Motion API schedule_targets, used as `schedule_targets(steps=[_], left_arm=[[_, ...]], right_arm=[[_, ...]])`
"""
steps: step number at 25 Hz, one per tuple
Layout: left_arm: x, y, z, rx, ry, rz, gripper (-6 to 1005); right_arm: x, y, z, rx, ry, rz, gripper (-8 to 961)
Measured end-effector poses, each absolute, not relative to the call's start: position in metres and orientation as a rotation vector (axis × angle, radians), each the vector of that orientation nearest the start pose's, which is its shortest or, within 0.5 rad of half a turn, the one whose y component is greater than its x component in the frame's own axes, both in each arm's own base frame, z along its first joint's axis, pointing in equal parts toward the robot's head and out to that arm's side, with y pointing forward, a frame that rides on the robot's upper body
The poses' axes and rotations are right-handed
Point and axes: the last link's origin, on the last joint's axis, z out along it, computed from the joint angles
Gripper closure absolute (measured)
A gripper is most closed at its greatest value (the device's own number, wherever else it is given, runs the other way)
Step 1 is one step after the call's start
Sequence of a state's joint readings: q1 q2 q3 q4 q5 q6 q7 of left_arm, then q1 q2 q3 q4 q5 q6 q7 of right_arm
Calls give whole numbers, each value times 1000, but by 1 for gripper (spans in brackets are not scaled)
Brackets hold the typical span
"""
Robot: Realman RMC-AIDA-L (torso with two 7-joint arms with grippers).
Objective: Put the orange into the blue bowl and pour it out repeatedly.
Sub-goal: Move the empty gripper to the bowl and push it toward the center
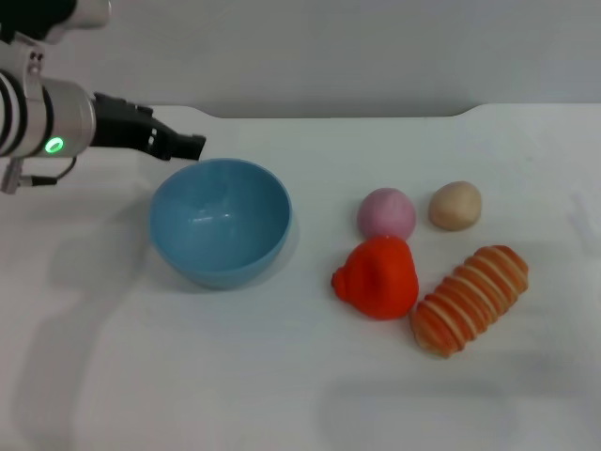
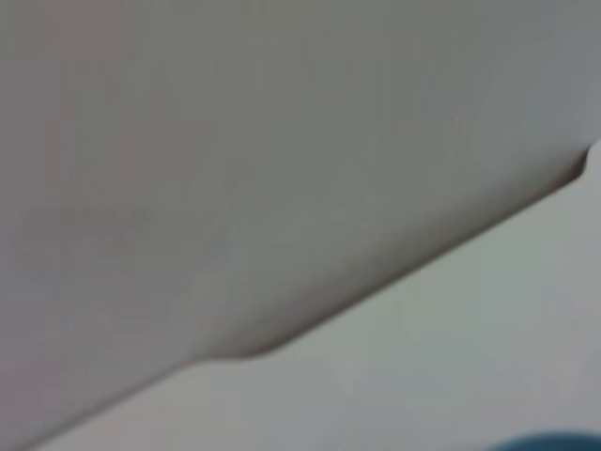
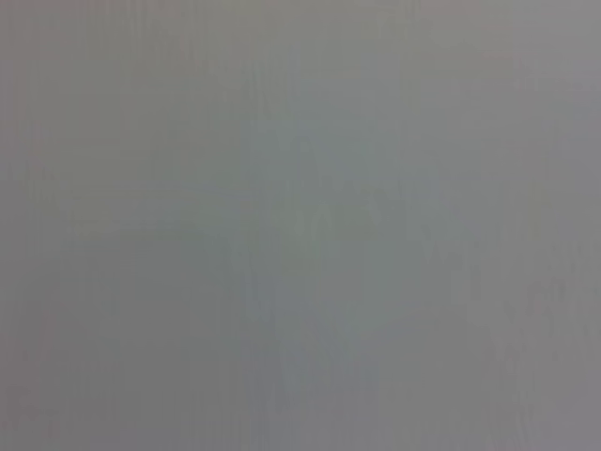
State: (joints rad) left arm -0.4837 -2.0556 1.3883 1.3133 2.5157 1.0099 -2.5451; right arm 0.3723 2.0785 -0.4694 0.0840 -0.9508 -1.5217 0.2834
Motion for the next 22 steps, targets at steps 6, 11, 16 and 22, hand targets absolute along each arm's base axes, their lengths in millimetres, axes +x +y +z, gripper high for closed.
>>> schedule_targets(steps=[6, 11, 16, 22], left_arm=[[-222, 404, 4, -2287, -897, 111, 194], [-234, 408, -3, -2271, -902, 129, 196], [-246, 407, -9, -2264, -927, 158, 199], [-253, 402, -19, -2285, -966, 191, 201]], right_arm=[[346, 279, 11, -1477, 515, 856, 212], [348, 280, 10, -1479, 525, 844, 212], [348, 280, 10, -1480, 529, 839, 212], [348, 281, 11, -1481, 524, 837, 213]])
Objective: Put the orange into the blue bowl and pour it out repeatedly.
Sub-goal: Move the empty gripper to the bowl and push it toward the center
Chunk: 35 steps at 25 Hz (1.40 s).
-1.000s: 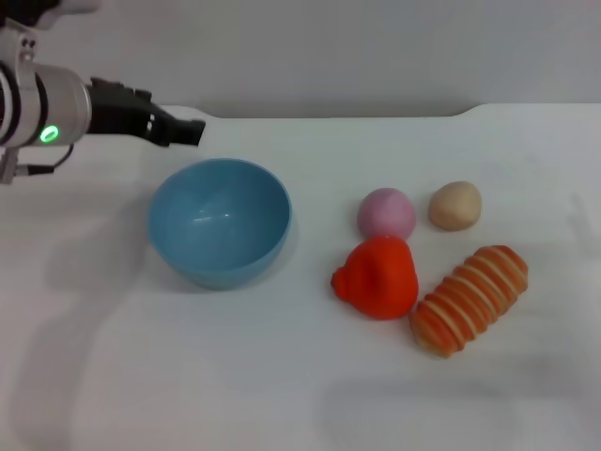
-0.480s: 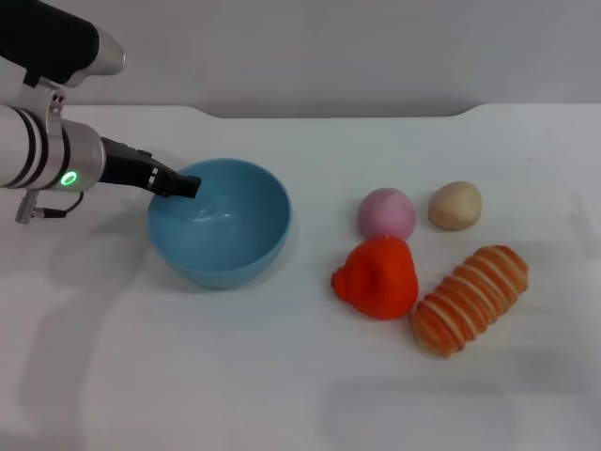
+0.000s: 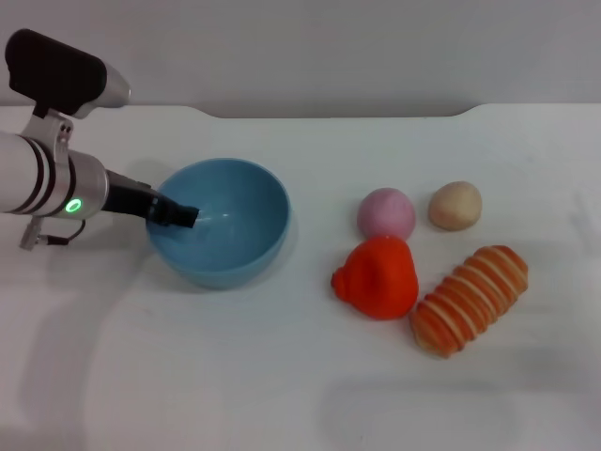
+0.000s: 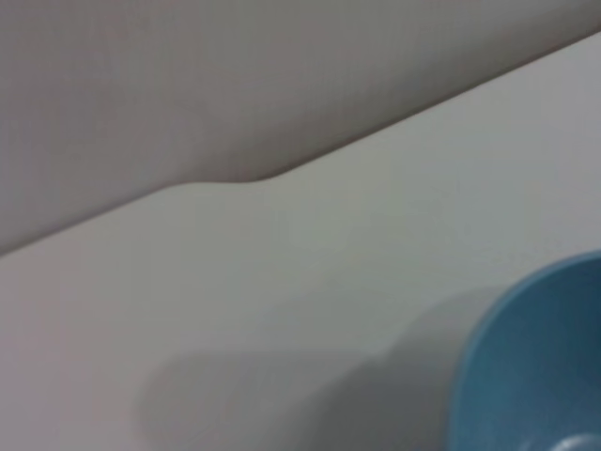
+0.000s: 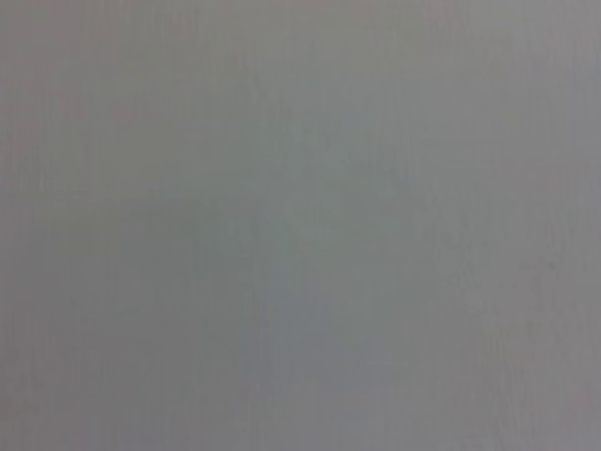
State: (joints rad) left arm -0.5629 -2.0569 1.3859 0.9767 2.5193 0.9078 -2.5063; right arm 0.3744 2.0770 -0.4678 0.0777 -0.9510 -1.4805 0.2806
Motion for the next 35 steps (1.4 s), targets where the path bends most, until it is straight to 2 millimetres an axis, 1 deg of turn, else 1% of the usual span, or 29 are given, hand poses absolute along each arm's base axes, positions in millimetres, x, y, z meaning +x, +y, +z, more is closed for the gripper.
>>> schedule_targets(steps=[6, 12, 17, 22, 28, 34, 35], left_arm=[[-253, 398, -25, -2305, -980, 204, 204], [-248, 400, -23, -2304, -963, 178, 413], [-245, 400, -24, -2327, -929, 191, 668], [-243, 395, -28, -2376, -931, 207, 772], [-232, 397, -23, -2390, -907, 174, 897], [-225, 397, -22, -2413, -882, 183, 996], [-224, 397, -21, -2416, -877, 183, 999]], right_arm=[[349, 282, 10, -1483, 528, 832, 213], [351, 282, 9, -1486, 542, 817, 212], [352, 281, 8, -1485, 546, 815, 212], [352, 281, 9, -1485, 544, 815, 213], [351, 282, 9, -1486, 541, 816, 214], [354, 281, 9, -1483, 562, 810, 214], [354, 281, 9, -1483, 562, 810, 214]])
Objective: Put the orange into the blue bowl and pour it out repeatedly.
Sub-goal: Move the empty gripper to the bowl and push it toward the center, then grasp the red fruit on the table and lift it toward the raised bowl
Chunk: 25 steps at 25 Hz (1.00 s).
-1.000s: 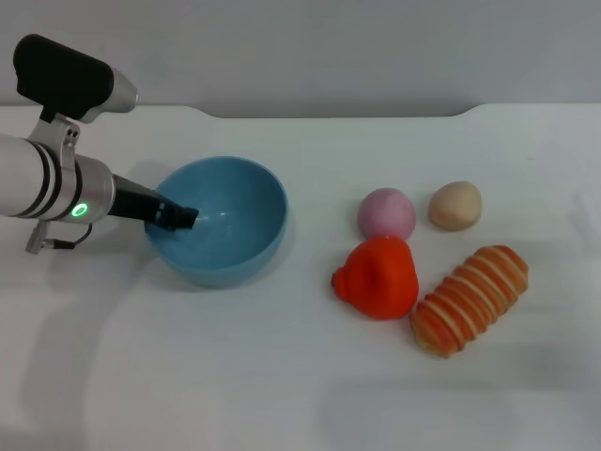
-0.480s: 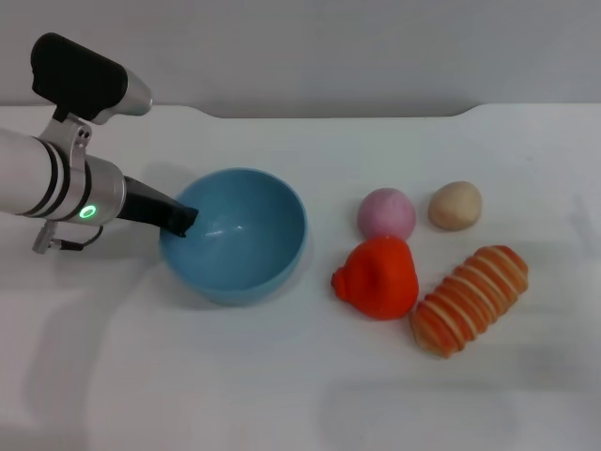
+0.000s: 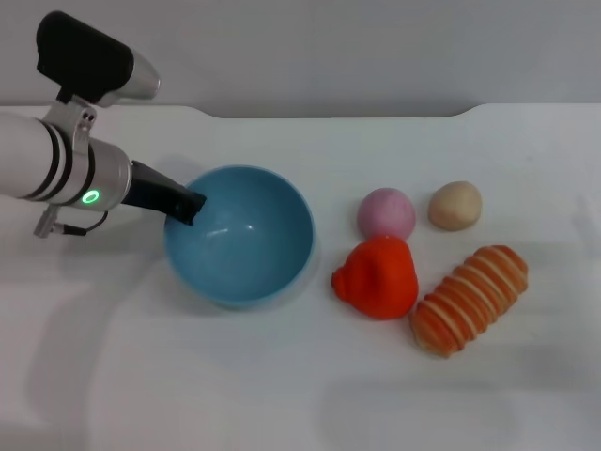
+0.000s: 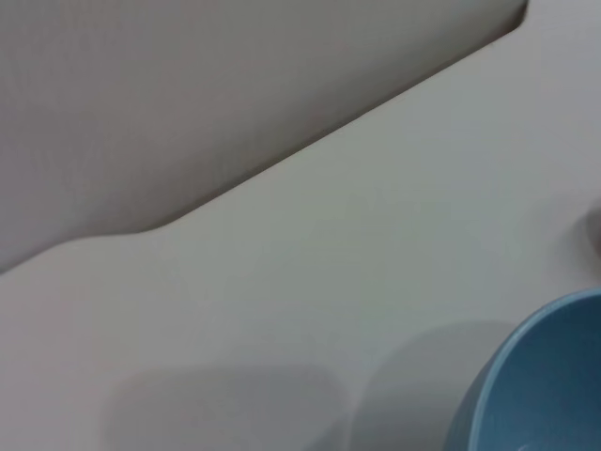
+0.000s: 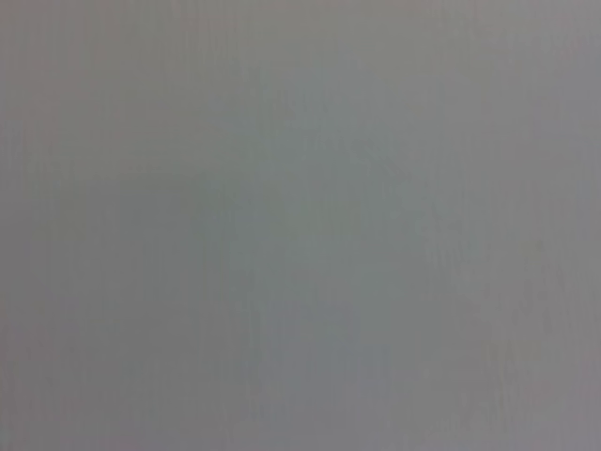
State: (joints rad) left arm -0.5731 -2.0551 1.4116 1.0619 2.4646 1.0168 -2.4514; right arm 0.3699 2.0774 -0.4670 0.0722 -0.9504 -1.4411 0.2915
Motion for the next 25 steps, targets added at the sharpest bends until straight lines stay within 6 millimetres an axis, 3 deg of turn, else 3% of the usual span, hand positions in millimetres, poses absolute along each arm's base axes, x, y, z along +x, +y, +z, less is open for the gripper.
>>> schedule_targets(steps=[4, 8, 14, 19, 25], left_arm=[[-201, 404, -2, -2426, -820, 165, 1000], [-183, 416, 28, -2381, -785, 142, 999], [-165, 429, 42, -2341, -740, 91, 999], [-156, 440, 53, -2297, -741, 39, 1000], [-147, 450, 57, -2265, -701, 9, 1000]], right_arm=[[356, 287, 8, -1510, 636, 845, 215], [348, 305, 16, -1654, 727, 971, 215], [323, 342, 40, -1936, 820, 991, 216], [290, 374, 47, -2218, 1006, 775, 216], [265, 385, 16, -2460, 1157, 377, 217]])
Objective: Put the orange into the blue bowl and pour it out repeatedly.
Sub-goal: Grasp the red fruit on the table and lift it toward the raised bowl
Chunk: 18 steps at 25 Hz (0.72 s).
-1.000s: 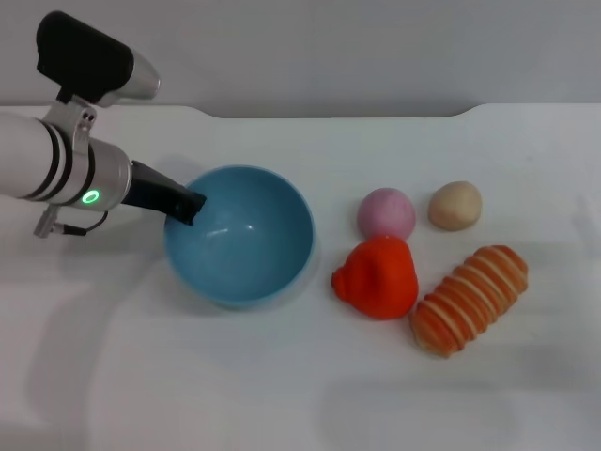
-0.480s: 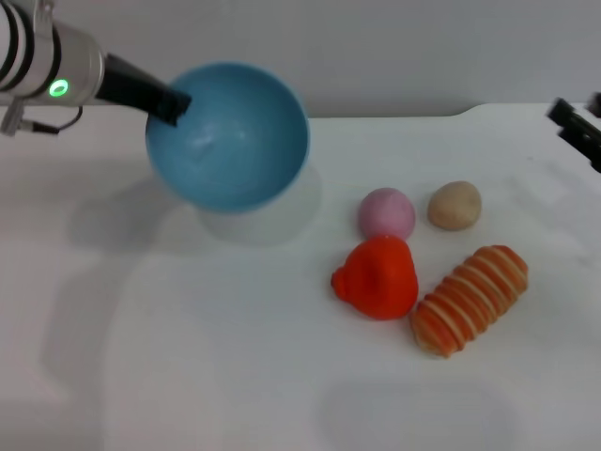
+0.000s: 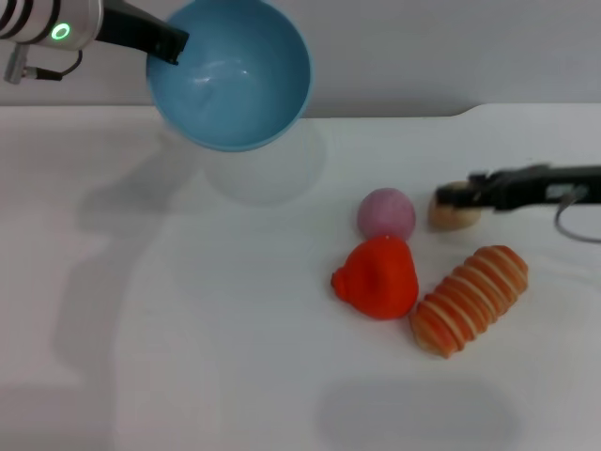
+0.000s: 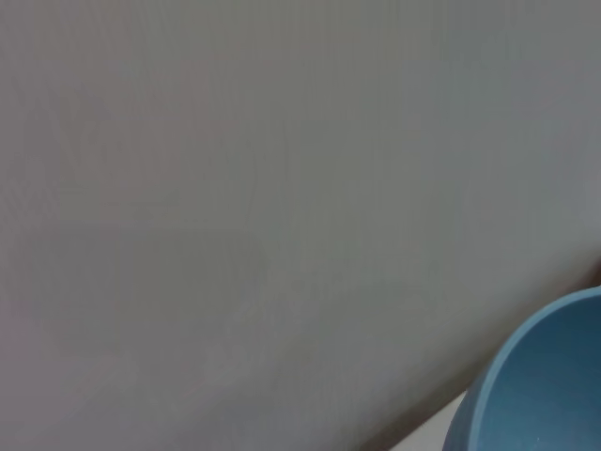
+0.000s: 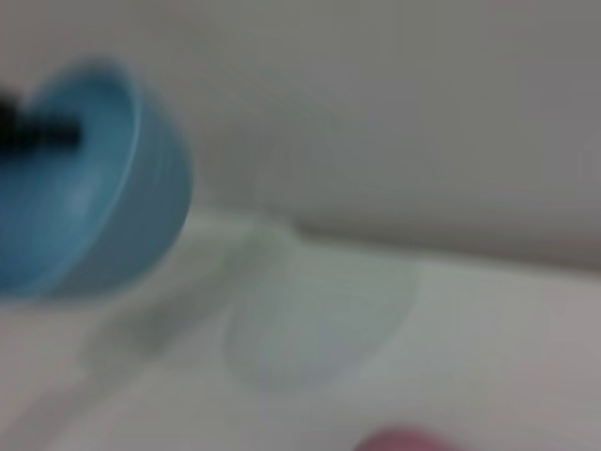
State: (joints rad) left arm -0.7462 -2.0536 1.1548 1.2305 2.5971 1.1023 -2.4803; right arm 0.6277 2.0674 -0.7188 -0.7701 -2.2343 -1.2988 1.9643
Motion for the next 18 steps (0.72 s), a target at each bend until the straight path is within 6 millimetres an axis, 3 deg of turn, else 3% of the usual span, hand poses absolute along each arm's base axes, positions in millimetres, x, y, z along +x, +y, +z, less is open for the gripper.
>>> schedule_targets(steps=[7, 18], left_arm=[[-150, 453, 50, -2266, -694, 18, 999], [-154, 452, 41, -2279, -695, 36, 999]], right_arm=[[255, 373, -23, -2594, 1208, 234, 245], [246, 371, -49, -2644, 1187, 224, 290]])
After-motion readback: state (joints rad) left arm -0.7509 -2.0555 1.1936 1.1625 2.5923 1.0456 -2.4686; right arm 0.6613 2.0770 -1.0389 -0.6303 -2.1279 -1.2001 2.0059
